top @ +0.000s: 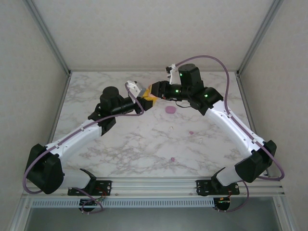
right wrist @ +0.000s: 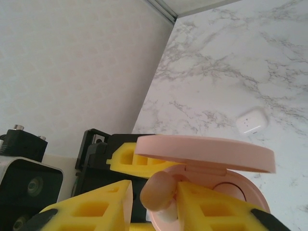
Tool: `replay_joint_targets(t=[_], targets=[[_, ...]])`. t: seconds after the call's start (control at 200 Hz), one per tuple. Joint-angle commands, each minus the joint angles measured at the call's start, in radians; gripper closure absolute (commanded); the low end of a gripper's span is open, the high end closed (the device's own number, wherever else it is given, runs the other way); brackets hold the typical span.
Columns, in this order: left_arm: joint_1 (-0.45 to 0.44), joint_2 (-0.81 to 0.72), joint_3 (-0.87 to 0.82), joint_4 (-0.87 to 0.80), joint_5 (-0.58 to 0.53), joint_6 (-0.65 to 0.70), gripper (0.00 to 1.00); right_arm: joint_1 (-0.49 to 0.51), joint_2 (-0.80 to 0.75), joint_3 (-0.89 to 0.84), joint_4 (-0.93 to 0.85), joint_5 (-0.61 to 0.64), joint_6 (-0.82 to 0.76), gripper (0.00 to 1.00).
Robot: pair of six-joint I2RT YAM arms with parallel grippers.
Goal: Insert the wireless bluetooth earbuds into the charging case
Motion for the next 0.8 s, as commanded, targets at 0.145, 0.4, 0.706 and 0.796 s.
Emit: replay_joint_targets(t=[0.145,0.4,0.706,0.796], targets=[[-0.006,-0.029,0.011,0.071,0.013,0.009,0.89,0.004,-0.017,0.037,-0.067,0.031,-0.023,0.67],[-0.006,-0.029,0.013,0.067,0.015,0.013,0.89,0.004,-0.011,0.054,-0.072,-0.006,-0.030,0.69],[-0.006,-0.029,0.013,0.073,0.009,0.012,0.89,0.004,-0.020,0.072,-0.113,-0.020,-0.060,0.69],[-0.006,-0.027,0.014,0.074,0.009,0.011,0.89,0.004,-0.026,0.075,-0.121,-0.016,-0.064,0.69]])
